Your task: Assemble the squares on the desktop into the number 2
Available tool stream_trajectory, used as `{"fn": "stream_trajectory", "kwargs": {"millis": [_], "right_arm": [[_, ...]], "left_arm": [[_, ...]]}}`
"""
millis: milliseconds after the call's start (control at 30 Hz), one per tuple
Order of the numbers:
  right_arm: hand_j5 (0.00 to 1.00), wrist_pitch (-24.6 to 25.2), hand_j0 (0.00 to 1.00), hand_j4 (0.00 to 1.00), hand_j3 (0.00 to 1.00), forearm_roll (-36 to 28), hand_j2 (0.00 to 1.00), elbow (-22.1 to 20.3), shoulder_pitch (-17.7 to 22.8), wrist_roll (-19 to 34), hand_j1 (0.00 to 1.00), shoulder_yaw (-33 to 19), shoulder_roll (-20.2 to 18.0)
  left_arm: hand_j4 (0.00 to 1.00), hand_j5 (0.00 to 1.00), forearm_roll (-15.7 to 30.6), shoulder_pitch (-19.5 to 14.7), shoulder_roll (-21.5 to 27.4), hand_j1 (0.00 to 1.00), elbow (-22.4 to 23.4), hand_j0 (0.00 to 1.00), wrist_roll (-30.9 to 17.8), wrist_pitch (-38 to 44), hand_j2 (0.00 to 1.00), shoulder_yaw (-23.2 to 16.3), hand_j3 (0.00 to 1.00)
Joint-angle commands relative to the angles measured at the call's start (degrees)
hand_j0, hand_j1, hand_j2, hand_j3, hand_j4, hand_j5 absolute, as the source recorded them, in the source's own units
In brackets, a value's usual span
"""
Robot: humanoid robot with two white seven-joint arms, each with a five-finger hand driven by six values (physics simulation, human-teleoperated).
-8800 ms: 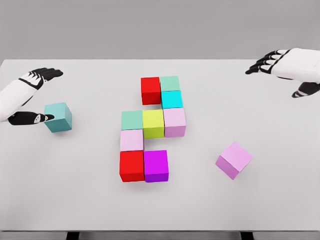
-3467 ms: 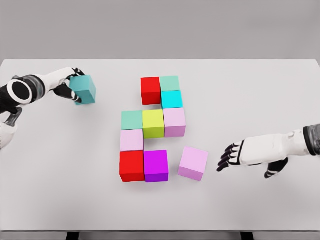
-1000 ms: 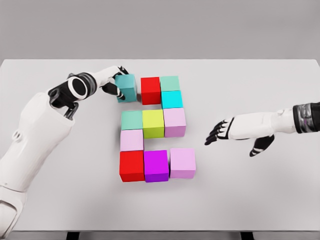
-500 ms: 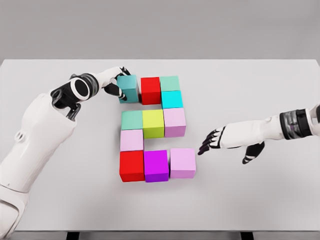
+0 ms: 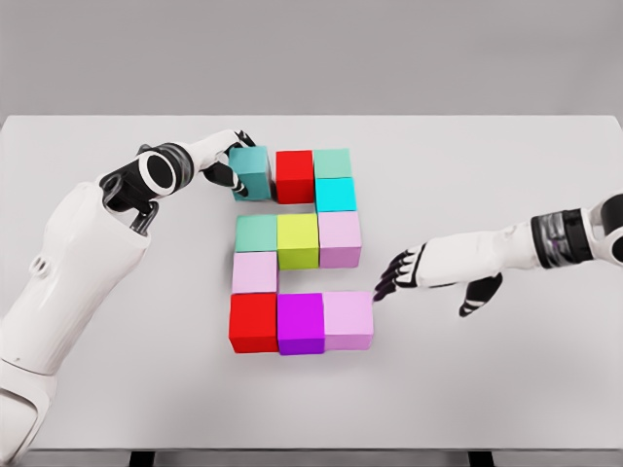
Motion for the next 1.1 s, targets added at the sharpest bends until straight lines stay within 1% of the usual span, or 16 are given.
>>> {"fn": "stream_trajectory", "kwargs": {"millis": [0,67,133,200,267,300,333,400,500,533,600,667,833,1000,1033,1067], "right_arm": [[1.00,0.1,1.00,1.00,1.00,-0.9,1.00,1.7,0.0,0.0,1.00,-0.7,-0.5],[1.00,0.1,1.00,1.00,1.00,-1.1,1.00,2.9,0.0,0.0,1.00,-4.0,-1.3],[1.00,0.1,1.00,1.00,1.00,-1.9,1.00,2.0,1.0,0.0,1.00,-9.6,-3.6],[1.00,0.1,1.00,1.00,1.00,-4.2,1.00,1.3,4.5,0.0,1.00,-15.2,-4.5],[1.00,0.1,1.00,1.00,1.00,-4.3,1.00,0.4,9.0,0.0,1.00,-21.3,-4.8],[1.00,0.1,1.00,1.00,1.00,-4.4,1.00,-1.1,10.7,0.0,1.00,-23.2,-6.5],[1.00,0.1,1.00,1.00,1.00,-5.9,1.00,-2.5,11.0,0.0,1.00,-23.8,-8.7],[1.00,0.1,1.00,1.00,1.00,-9.3,1.00,-3.2,11.0,0.0,1.00,-23.9,-11.1],[1.00,0.1,1.00,1.00,1.00,-9.6,1.00,-4.6,11.0,0.0,1.00,-24.0,-12.5],[1.00,0.1,1.00,1.00,1.00,-10.1,1.00,-5.6,10.9,0.0,1.00,-24.0,-13.2],[1.00,0.1,1.00,1.00,1.00,-11.4,1.00,-6.0,10.9,0.0,1.00,-24.0,-14.5],[1.00,0.1,1.00,1.00,1.00,-12.0,1.00,-6.8,11.3,0.0,1.00,-23.9,-15.0],[1.00,0.1,1.00,1.00,1.00,-14.0,1.00,-7.5,11.5,0.0,1.00,-23.9,-19.0],[1.00,0.1,1.00,1.00,1.00,-14.6,1.00,-7.6,12.0,0.0,1.00,-23.9,-19.5],[1.00,0.1,1.00,1.00,1.00,-14.8,1.00,-7.9,12.0,0.0,1.00,-23.9,-19.5],[1.00,0.1,1.00,1.00,1.00,-15.1,1.00,-9.1,12.0,0.0,1.00,-23.8,-19.6]], "left_arm": [[0.47,0.47,0.0,0.0,0.0,0.47,0.0,0.47,0.1,-0.1,0.47,0.0,0.47],[0.47,0.47,0.0,0.0,0.0,0.47,0.0,0.47,0.1,-0.1,0.47,0.0,0.47],[0.47,0.47,-0.3,0.0,-0.8,0.47,0.0,0.47,0.1,-0.1,0.47,0.0,0.47],[0.47,0.47,-1.4,0.0,-1.5,0.47,0.0,0.47,0.1,-0.1,0.47,0.1,0.47],[0.47,0.47,-1.5,0.0,-1.7,0.47,0.0,0.47,0.1,-0.1,0.47,0.1,0.47],[0.47,0.47,-1.5,0.0,-1.7,0.47,0.0,0.47,0.1,-0.1,0.47,0.1,0.47],[0.47,0.47,-1.5,0.0,-1.7,0.47,0.0,0.47,0.1,-0.1,0.47,0.1,0.47],[0.48,0.48,-1.5,0.0,-1.7,0.48,0.0,0.48,0.1,-0.1,0.48,0.1,0.48],[0.49,0.49,-1.5,0.0,-1.7,0.49,0.0,0.49,0.1,-0.1,0.49,0.1,0.49],[0.49,0.49,-1.5,0.0,-1.7,0.49,0.0,0.49,0.1,-0.1,0.49,0.1,0.49],[0.49,0.49,-1.5,0.0,-1.7,0.49,0.0,0.49,0.1,-0.1,0.49,0.1,0.49],[0.49,0.49,-1.4,0.0,-1.7,0.49,0.0,0.49,0.1,-0.1,0.49,0.1,0.49],[0.53,0.53,-1.5,0.0,-1.7,0.53,0.0,0.53,0.1,-0.1,0.53,0.1,0.53],[0.57,0.57,-1.5,0.0,-1.7,0.57,0.0,0.57,0.1,-0.1,0.57,0.0,0.57],[0.57,0.57,-1.5,0.0,-1.7,0.57,0.0,0.57,0.1,-0.1,0.57,0.1,0.57],[0.57,0.57,-1.5,0.0,-1.7,0.57,0.0,0.57,0.1,-0.1,0.57,0.0,0.57]]}}
